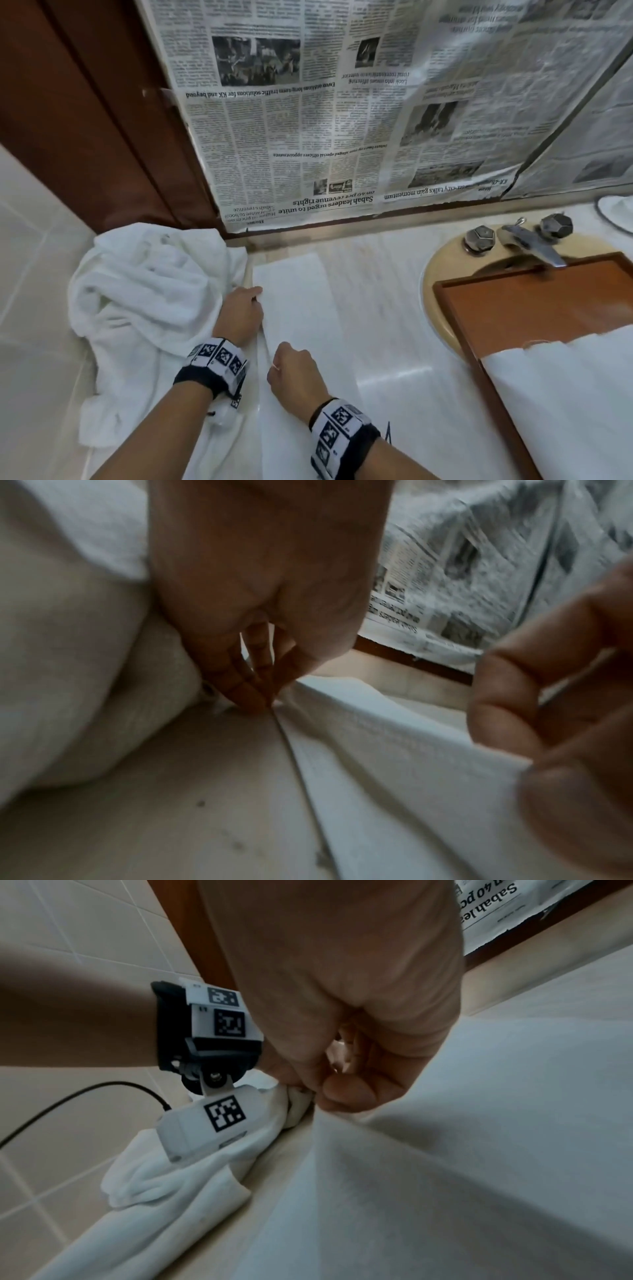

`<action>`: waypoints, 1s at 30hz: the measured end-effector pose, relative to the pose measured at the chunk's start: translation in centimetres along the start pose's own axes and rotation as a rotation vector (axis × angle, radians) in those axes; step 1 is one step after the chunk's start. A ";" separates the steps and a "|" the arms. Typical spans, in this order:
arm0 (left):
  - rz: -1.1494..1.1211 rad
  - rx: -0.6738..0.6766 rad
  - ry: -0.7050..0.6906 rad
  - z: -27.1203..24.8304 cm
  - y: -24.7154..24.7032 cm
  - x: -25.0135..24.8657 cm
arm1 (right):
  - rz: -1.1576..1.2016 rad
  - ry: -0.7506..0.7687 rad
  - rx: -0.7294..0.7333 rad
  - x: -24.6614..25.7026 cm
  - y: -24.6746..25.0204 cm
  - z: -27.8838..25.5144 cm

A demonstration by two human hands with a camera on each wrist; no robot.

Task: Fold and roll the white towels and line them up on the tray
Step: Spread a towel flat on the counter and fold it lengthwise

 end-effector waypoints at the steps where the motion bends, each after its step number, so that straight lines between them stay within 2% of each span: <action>1: -0.002 0.016 0.003 0.0 0.0 0.0 | 0.024 0.006 0.026 0.0 0.0 -0.3; 3: 0.026 0.038 0.001 -0.4 -0.4 0.2 | 0.043 0.054 0.053 -0.1 0.7 -0.9; 5: 0.107 0.051 -0.009 -1.1 -1.1 0.7 | -0.018 0.158 0.019 -0.4 2.2 -0.8; 7: 0.174 0.041 -0.032 -1.9 -1.9 1.0 | -0.206 0.234 -0.021 -1.3 4.0 0.3; 10: 0.227 -0.019 -0.078 -2.1 -2.3 0.3 | -0.449 0.267 -0.059 -2.6 6.1 3.4; 13: 0.288 -0.032 -0.082 -1.1 -2.5 -1.2 | -0.566 0.265 0.030 -3.1 5.9 6.9; 15: 0.347 0.007 -0.069 -0.4 -3.3 -1.8 | -0.620 0.259 0.092 -3.3 5.3 8.7; 18: 0.387 0.093 -0.058 0.6 -4.5 -1.3 | -0.662 0.254 0.126 -4.5 5.7 10.4; 20: 0.357 0.101 -0.055 0.9 -4.5 -0.5 | -0.678 0.235 0.116 -6.5 7.1 10.7; 23: 0.274 0.086 0.003 1.0 -4.4 0.5 | -0.638 0.125 0.025 -9.7 10.2 11.0; 25: 0.278 0.049 0.032 0.9 -4.3 0.1 | -0.588 0.070 -0.052 -10.0 11.1 11.0; 28: 0.317 -0.016 -0.039 0.6 -4.8 -2.3 | -0.593 0.201 -0.051 -7.1 9.0 10.9; 30: 0.327 0.022 -0.041 0.9 -5.6 -3.0 | -0.602 0.270 0.001 -5.8 6.8 11.2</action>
Point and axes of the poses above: each hand's wrist, its own z-axis towards the middle knuckle, its own y-axis out of the back of the hand, x = y × z, the point moved 8 cm from there along z, towards the middle knuckle, and after that the axes turned 9 degrees about y, right-handed, at the moved point
